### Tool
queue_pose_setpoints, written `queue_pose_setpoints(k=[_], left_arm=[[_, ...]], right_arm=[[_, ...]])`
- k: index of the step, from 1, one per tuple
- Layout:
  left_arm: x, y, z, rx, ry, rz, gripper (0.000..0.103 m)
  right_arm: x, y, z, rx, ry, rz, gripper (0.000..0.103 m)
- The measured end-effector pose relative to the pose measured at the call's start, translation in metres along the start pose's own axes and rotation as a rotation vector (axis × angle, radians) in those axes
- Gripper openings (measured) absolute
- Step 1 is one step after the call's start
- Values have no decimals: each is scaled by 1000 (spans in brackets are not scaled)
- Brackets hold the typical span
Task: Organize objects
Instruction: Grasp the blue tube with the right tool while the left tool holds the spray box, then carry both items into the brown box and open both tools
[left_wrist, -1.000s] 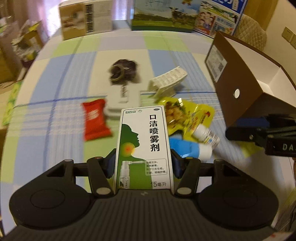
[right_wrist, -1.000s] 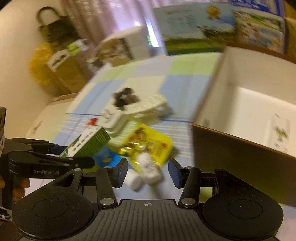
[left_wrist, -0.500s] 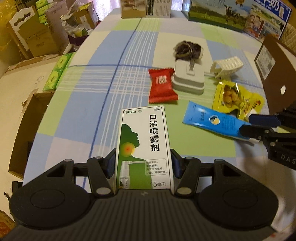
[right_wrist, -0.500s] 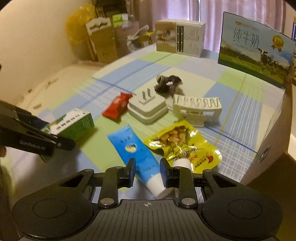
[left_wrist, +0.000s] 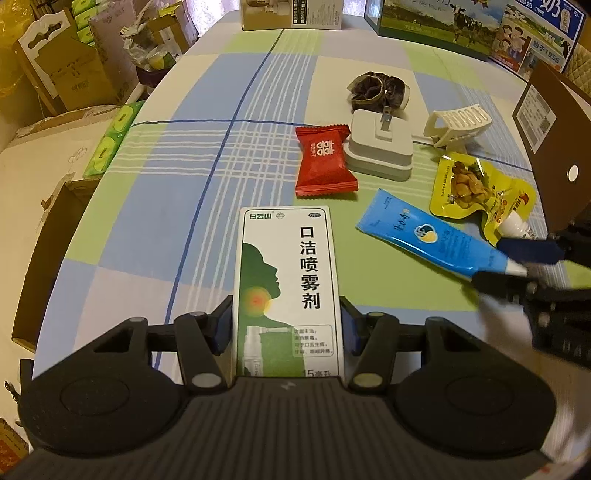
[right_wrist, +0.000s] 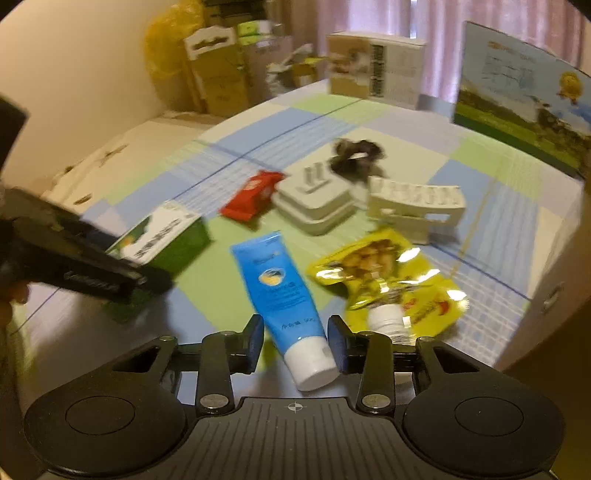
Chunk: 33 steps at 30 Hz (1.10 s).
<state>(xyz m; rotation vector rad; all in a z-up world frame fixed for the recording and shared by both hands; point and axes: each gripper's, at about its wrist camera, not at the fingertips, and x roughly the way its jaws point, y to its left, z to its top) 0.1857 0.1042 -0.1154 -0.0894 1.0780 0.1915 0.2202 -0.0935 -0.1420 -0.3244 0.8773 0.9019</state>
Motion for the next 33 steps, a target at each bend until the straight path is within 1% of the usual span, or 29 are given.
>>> queue_pose_setpoints(k=[4, 8, 10, 13, 16, 18, 19, 22, 25, 28, 33], left_arm=[[0, 0, 0, 2, 1, -4, 51], [2, 1, 2, -8, -3, -2, 53], [3, 1, 4, -12, -6, 2, 56], [6, 1, 6, -16, -11, 9, 58], [7, 0, 8, -16, -18, 14, 58], [7, 0, 8, -13, -20, 15, 58], [7, 0, 8, -12, -21, 16, 58], [7, -2, 7, -2, -26, 14, 53], [6, -4, 7, 6, -27, 20, 53], [5, -4, 6, 4, -23, 22, 53], [-1, -5, 2, 8, -21, 28, 52]], right_arm=[[1, 12, -4, 20, 50, 46, 35], [4, 18, -2, 10, 20, -1, 36], [7, 16, 1, 36, 2, -6, 38], [15, 17, 3, 66, 2, -12, 39], [21, 24, 1, 30, -7, -42, 39], [22, 29, 1, 2, -12, -60, 38], [23, 30, 1, 0, -14, -70, 36], [24, 32, 0, -10, -19, -81, 35], [23, 32, 0, -11, -14, -73, 33], [20, 31, -1, 8, -7, -46, 33], [4, 31, 2, 31, -37, -28, 32]])
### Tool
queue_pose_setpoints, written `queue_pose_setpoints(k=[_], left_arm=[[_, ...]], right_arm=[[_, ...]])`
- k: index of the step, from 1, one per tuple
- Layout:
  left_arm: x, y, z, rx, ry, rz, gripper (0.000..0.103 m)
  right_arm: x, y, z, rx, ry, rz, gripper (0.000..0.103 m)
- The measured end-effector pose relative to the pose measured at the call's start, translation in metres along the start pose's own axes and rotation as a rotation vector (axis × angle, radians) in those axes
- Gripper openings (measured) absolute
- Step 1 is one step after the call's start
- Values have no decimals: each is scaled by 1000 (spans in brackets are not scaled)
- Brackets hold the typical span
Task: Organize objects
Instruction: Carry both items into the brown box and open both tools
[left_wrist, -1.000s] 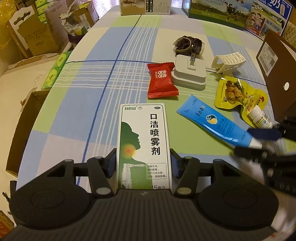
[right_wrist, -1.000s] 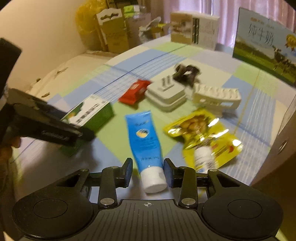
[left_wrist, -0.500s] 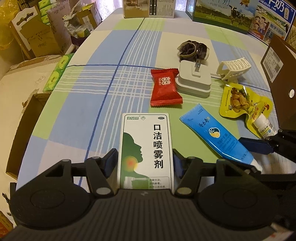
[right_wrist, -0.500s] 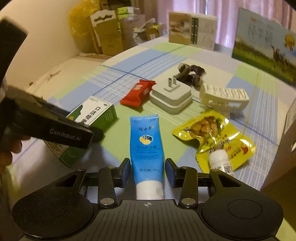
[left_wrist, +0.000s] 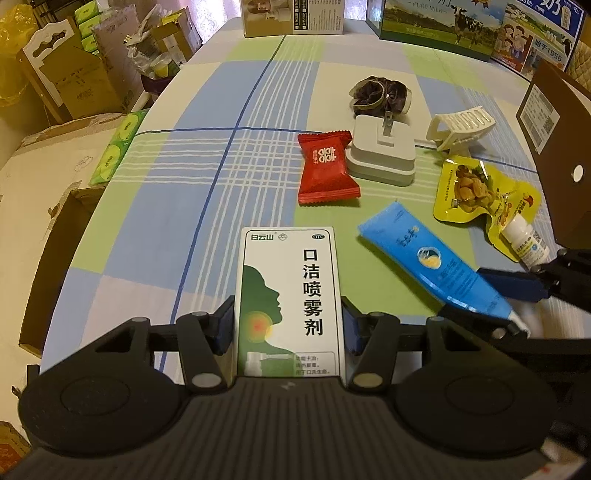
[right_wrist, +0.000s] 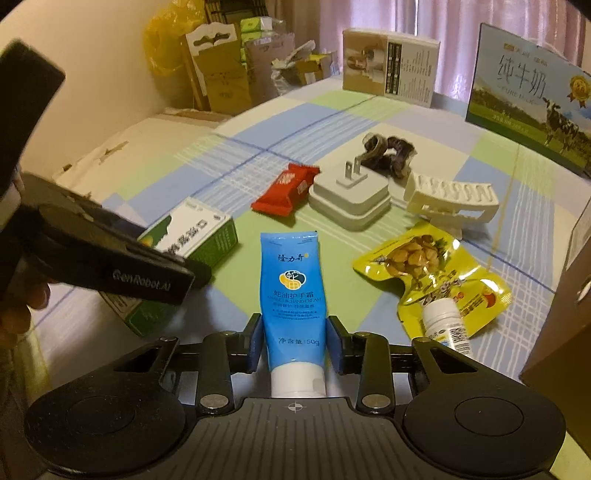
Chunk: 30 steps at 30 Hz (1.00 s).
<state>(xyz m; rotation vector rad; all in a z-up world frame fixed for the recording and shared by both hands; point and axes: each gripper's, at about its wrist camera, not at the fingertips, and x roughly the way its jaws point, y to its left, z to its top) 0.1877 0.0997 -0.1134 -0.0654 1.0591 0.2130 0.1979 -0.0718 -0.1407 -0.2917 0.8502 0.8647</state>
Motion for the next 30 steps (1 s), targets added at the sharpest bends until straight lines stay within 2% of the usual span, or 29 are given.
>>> queue_pose_setpoints(k=[8, 12, 16, 19, 23, 30], left_arm=[[-43, -11, 8, 3, -101, -21, 52], [-71, -33, 11, 9, -114, -91, 52], [-100, -75, 23, 80, -148, -153, 52], [-120, -112, 37, 142, -181, -212, 52], [-132, -171, 60, 232, -215, -281, 52], [-122, -258, 94, 331, -238, -353, 52]], right_arm=[[-59, -12, 8, 91, -87, 14, 32], [-101, -25, 12, 159, -145, -6, 32], [-152, -49, -1, 295, -205, -29, 32], [-188, -73, -11, 377, -244, -83, 32], [-240, -117, -24, 477, -294, -199, 32], [-286, -197, -45, 561, -306, -393, 32]])
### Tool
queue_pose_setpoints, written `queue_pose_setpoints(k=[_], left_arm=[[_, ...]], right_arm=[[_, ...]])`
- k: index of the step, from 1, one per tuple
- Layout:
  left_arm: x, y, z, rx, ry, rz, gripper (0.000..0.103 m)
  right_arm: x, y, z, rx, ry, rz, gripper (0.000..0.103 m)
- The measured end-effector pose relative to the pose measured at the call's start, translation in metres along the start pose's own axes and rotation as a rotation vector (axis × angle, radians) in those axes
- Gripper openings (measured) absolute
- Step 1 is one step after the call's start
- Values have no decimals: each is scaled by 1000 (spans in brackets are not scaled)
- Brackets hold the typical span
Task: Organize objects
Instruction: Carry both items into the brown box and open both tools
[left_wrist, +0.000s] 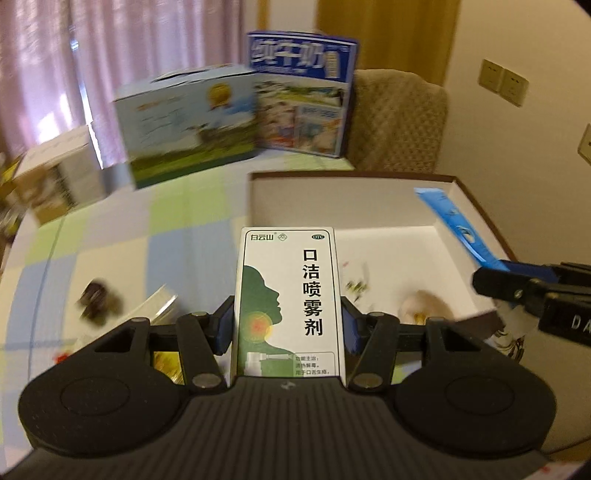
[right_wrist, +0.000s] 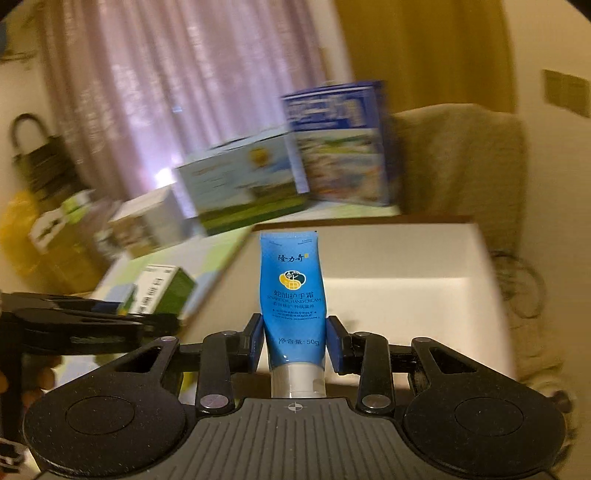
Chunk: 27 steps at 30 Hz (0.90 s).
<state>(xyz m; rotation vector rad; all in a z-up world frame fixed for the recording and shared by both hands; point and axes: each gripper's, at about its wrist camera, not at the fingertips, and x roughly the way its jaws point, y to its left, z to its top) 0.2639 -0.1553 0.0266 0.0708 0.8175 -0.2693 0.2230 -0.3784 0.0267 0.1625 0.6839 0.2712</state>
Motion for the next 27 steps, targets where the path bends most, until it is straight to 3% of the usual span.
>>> queue_pose_setpoints(k=[9, 17, 27], left_arm=[[74, -34, 29, 61, 70, 3, 52], [127, -40, 39, 102, 132, 23, 52], [170, -47, 31, 119, 203, 52, 52]], right_arm=[[42, -65, 10, -3, 101, -134, 32], [80, -83, 3, -47, 180, -207, 32], [99, -91, 4, -51, 212, -224, 33]])
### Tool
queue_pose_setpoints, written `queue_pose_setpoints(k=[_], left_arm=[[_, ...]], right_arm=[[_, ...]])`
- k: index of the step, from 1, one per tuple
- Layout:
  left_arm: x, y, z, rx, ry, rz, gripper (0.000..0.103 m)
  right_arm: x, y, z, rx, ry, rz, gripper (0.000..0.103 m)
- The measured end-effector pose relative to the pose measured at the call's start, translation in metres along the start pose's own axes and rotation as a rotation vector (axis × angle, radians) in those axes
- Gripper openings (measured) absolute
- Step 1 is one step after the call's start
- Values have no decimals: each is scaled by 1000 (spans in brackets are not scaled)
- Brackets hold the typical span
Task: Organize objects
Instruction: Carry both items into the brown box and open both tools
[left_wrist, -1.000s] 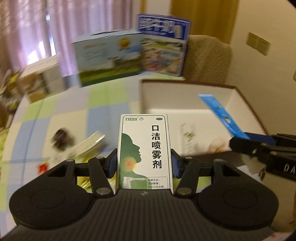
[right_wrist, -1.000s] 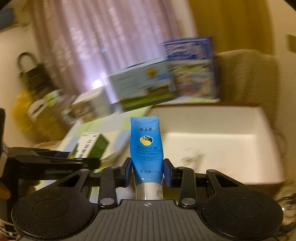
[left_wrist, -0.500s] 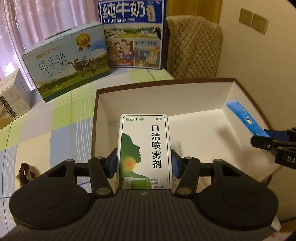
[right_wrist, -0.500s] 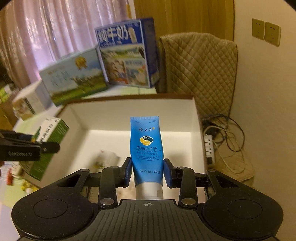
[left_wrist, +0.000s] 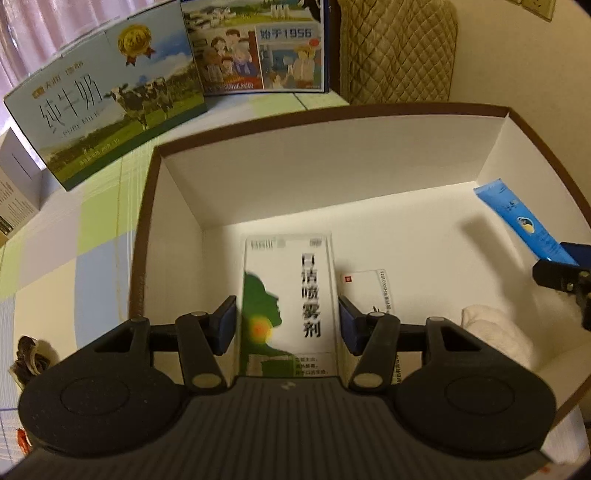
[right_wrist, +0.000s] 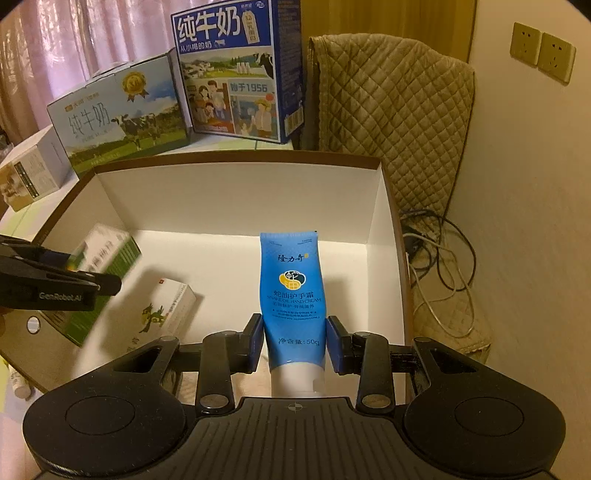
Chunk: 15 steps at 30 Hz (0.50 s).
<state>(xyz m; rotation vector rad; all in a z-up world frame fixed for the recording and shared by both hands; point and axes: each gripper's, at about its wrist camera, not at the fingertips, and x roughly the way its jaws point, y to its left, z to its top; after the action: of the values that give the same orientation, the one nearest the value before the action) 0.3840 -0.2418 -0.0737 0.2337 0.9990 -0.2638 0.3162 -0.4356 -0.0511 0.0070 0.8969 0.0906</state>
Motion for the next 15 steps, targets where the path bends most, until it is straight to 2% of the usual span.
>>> queue_pose_setpoints(k=[4, 11, 14, 15], left_arm=[[-2, 0, 1, 19, -12, 8, 53], [-21, 10, 4, 5, -37, -25, 67], [-36, 14, 1, 9, -61, -37, 76], [-41, 15, 0, 9, -70, -42, 78]], right_arm=[[1, 0, 3, -1, -1, 2, 33], [-3, 0, 5, 12, -37, 0, 36], [-16, 0, 5, 29, -65, 22, 44], [-20, 0, 6, 37, -71, 28, 50]])
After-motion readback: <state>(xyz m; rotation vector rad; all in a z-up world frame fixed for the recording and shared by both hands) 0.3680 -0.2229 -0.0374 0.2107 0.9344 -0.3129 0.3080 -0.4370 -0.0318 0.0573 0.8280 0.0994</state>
